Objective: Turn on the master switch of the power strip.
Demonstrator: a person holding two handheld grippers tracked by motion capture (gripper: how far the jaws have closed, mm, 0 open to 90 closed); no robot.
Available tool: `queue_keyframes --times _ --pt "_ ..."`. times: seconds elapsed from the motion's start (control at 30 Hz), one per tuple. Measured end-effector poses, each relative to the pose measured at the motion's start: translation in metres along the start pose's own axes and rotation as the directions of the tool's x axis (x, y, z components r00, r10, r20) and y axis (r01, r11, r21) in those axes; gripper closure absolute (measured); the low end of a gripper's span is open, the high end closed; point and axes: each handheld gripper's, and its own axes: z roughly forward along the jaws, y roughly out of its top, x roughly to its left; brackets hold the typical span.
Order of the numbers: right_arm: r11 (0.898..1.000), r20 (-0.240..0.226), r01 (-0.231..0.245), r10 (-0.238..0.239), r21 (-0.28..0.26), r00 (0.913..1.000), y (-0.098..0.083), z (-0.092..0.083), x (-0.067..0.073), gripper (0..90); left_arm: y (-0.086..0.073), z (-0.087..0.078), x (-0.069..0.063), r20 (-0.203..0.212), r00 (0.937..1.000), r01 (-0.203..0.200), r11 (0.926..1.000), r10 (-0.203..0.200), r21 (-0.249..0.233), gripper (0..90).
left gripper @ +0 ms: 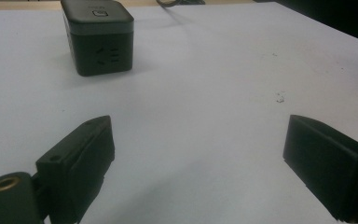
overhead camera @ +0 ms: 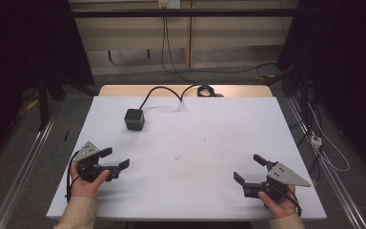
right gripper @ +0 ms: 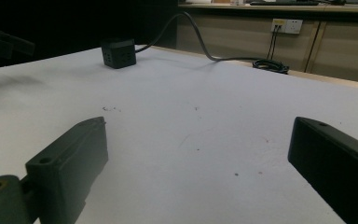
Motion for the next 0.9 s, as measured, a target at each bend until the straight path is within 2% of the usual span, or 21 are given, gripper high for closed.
queue_keyframes --times 0.67,0.9 --pt "1.000 -0.004 -0.006 0.006 0.001 1.0000 0.000 0.001 0.001 4.3 -0.006 -0.011 0.002 -0.009 0.9999 -0.004 1.0000 0.004 -0.008 8.5" --pt "1.000 -0.004 -0.001 0.001 0.001 1.0000 0.000 0.001 0.001 4.3 -0.006 -0.018 0.004 -0.010 0.9999 0.003 0.9997 -0.003 -0.026 8.5"
